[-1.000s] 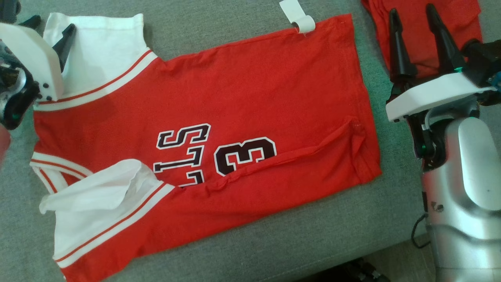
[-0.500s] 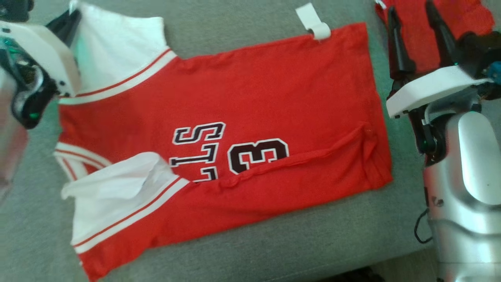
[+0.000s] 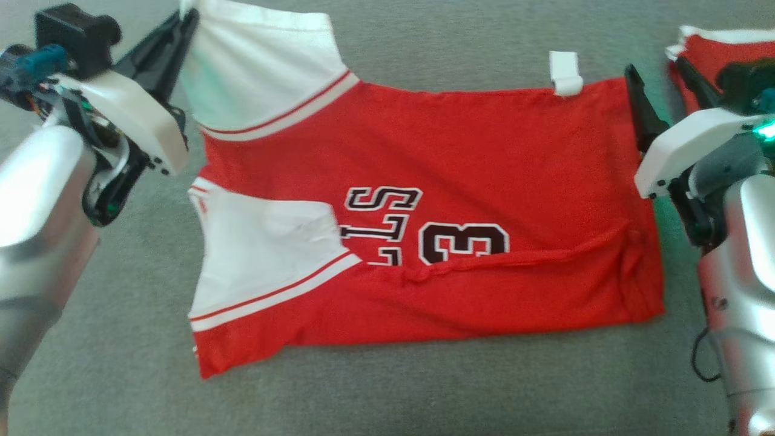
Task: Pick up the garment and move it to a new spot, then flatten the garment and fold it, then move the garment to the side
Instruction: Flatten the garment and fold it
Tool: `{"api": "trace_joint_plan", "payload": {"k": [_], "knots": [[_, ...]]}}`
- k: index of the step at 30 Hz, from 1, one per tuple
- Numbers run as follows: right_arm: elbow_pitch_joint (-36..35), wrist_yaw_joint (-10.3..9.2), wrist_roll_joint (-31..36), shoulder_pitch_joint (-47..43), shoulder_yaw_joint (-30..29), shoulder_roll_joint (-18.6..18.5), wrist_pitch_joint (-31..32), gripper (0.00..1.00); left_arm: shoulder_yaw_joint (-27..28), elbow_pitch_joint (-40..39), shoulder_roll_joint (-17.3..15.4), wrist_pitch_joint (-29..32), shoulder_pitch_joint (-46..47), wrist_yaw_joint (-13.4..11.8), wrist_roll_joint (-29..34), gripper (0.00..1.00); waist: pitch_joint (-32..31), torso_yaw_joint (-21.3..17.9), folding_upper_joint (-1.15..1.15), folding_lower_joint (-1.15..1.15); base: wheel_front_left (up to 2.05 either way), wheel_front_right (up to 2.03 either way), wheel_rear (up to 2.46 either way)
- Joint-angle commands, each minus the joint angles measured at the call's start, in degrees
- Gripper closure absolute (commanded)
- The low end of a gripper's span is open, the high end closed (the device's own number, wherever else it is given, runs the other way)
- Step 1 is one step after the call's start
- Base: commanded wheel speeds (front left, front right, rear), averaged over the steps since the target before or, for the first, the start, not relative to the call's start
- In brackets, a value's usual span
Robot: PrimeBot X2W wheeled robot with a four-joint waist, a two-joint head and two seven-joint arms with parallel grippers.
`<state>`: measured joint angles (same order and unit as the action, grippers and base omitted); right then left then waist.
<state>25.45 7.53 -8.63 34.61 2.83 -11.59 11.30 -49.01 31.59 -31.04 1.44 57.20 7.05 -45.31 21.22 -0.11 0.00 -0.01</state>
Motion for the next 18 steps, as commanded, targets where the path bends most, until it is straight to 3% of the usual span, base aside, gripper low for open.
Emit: {"api": "trace_joint_plan", "payload": {"k": [1,15,16,17,18], "knots": [[0.56,-0.04,-0.33,2.55,1.11,-1.4,1.08,0.0,1.62,-2.81,-3.49,0.22,1.42,-0.44,0.67,1.0,-0.39,1.99,0.0,0.01,0.0,0.0,0.0],[16.83,-0.04,0.11,9.8,6.91,-4.57,5.3,0.0,0.12,-11.5,-4.14,2.94,-0.77,-2.45,0.44,1.0,1.86,4.6,0.0,0.01,0.0,0.0,0.0],[17.93,-0.04,-0.02,10.4,7.35,-4.64,5.89,0.23,0.17,-11.61,-4.25,3.06,-0.64,-2.54,0.42,1.0,2.13,4.66,0.0,0.01,0.0,0.0,0.0],[18.81,-0.04,-0.21,11.01,7.97,-4.67,6.28,1.0,0.2,-11.61,-4.38,3.15,-0.49,-2.63,0.46,1.0,2.33,4.7,0.0,0.01,0.0,0.0,0.0],[19.45,-0.04,-0.55,11.68,8.49,-4.69,6.38,1.0,0.25,-11.53,-4.48,3.2,-0.37,-2.74,0.48,1.0,2.47,4.7,0.0,0.01,0.0,0.0,0.0]]}}
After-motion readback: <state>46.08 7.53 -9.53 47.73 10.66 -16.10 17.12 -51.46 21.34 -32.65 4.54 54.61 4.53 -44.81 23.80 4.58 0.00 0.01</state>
